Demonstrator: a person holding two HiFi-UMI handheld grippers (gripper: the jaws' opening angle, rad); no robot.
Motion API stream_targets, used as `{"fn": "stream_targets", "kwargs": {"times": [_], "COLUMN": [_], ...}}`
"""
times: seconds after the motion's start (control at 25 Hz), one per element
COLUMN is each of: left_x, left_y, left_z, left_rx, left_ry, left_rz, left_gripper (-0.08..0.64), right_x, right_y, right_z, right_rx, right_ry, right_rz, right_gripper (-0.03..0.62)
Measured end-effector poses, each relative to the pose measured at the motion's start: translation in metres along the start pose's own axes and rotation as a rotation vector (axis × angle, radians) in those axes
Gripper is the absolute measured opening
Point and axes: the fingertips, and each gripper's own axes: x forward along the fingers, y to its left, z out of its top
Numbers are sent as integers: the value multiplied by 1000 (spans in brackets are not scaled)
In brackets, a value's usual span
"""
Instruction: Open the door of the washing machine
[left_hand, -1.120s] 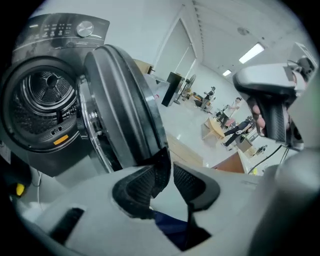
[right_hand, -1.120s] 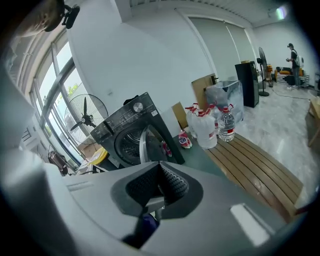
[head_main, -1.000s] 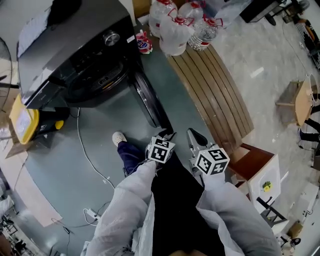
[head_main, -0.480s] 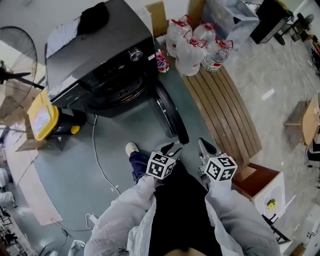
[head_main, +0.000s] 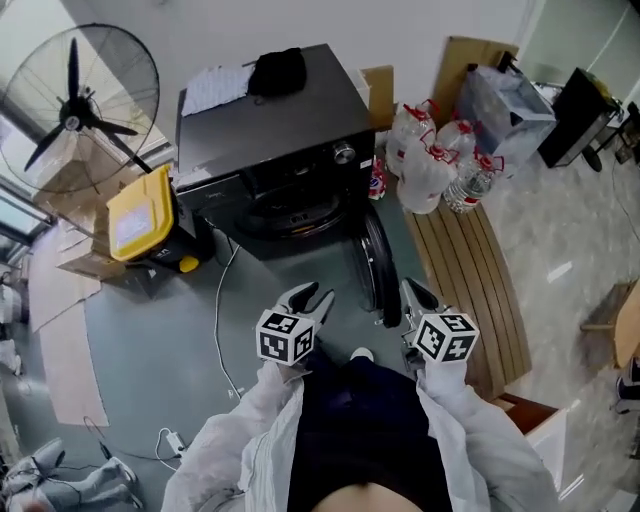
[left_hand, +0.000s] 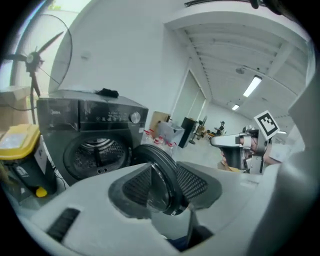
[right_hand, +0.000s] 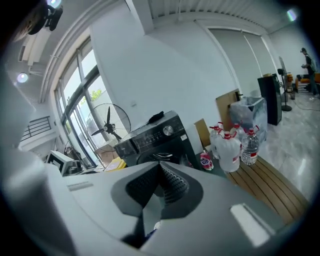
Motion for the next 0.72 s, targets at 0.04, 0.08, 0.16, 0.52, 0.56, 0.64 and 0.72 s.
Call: {"fn": "stream_targets", "kwargs": {"times": [0.04, 0.08, 0.16, 0.52, 0.56, 0.64, 0.72], "left_x": [-11, -21, -42, -132, -139, -149, -155], "left_y": [6, 12, 24, 57, 60, 62, 64], "left_z": [12, 23, 44, 85, 84, 82, 79], "left_rx": [5, 10, 24, 6, 1, -15, -23], "left_ry": [-30, -62, -125, -360, -371, -393, -409], "left_rz": [21, 44, 95, 298, 312, 323, 335], "left_gripper": [152, 147, 135, 11, 0, 0, -2], "right_x": [3, 6, 13, 30, 30, 31, 33], "right_y": [9, 19, 38, 126, 132, 140, 143], "right_z": [10, 19, 35, 71, 72, 70, 61], "right_rx": [-20, -42, -94, -368, -377, -377, -383], "right_ry": [-6, -11, -20, -79, -85, -86, -65], "right_rz": [18, 36, 77, 255, 268, 283, 290], "right_gripper": [8, 8, 8, 8, 8, 8, 8]}}
